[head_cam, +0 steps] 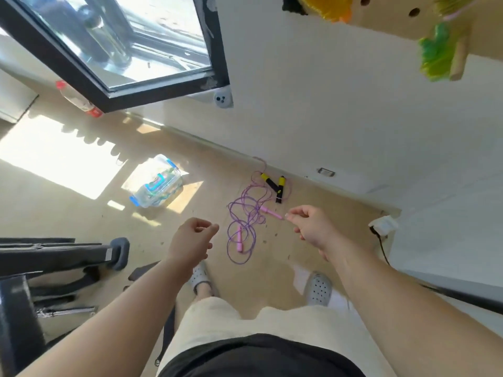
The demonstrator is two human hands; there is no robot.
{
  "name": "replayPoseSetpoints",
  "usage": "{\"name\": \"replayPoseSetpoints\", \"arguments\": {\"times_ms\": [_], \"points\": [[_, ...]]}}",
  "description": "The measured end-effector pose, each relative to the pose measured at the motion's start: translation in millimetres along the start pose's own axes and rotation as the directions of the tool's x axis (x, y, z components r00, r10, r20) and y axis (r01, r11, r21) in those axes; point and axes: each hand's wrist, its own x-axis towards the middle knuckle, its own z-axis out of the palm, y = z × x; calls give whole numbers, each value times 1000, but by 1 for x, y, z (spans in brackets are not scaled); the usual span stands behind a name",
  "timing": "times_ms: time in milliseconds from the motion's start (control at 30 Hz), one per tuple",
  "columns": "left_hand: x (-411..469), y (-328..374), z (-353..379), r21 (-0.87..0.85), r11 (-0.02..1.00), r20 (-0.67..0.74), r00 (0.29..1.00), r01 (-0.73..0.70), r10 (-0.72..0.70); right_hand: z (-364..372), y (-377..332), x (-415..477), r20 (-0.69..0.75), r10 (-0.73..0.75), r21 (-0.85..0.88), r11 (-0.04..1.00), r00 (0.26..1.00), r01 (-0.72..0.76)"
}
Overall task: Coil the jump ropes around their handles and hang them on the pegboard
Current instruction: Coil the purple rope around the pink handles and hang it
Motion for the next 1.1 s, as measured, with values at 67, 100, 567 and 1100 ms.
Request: {"name": "replayPoseSetpoints", "arguments": {"times_ms": [67,100,567,1100], "points": [[29,-14,-26,40,999,30,1000,3,-4,33,3,9,-33,52,-19,998,998,-52],[44,-20,-40,58,998,45,999,4,-6,49,6,12,-50,77,-23,997,996,-78],[271,-110,15,298,953,261,965,-50,-30,178,88,197,-36,142,-70,987,989,-144],[538,-301,225,644,736,423,899,-208,-116,287,311,476,131,308,-410,882,942,-231]]}}
